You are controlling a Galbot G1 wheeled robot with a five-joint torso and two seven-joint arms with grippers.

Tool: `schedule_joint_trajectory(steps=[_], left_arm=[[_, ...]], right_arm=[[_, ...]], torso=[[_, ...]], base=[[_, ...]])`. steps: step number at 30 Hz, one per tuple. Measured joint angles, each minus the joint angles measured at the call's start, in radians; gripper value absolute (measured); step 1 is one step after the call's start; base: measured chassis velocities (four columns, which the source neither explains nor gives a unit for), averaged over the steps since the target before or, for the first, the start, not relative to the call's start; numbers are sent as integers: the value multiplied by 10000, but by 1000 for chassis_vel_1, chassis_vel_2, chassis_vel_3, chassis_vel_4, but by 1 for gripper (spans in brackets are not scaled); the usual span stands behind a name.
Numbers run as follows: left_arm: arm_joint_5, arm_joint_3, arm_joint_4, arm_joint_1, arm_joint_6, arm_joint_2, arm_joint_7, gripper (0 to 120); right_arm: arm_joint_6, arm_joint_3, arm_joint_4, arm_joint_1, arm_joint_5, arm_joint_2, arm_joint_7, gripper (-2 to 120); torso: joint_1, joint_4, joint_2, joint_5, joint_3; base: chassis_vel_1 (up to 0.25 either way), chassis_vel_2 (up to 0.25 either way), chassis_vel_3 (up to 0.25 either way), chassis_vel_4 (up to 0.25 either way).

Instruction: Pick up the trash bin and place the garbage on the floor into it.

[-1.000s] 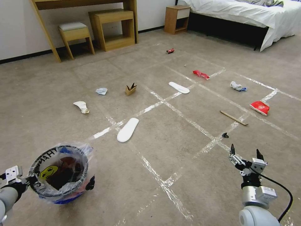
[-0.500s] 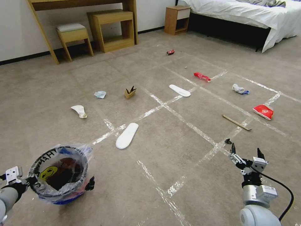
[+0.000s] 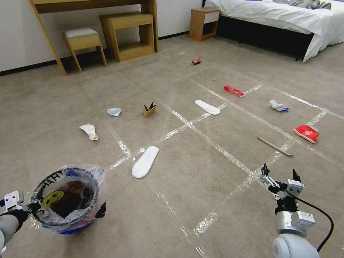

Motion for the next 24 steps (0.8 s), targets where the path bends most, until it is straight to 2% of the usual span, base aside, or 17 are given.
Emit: schedule_joint_trajectory(steps=[24], left_arm=[[77,7,-20,33,-42,-35,17,1]], right_arm=[[16,-14,35,-34,-44,7,-9,100]], torso=[[0,-3,0,0,0]], base=[[-117,106,114,-105]])
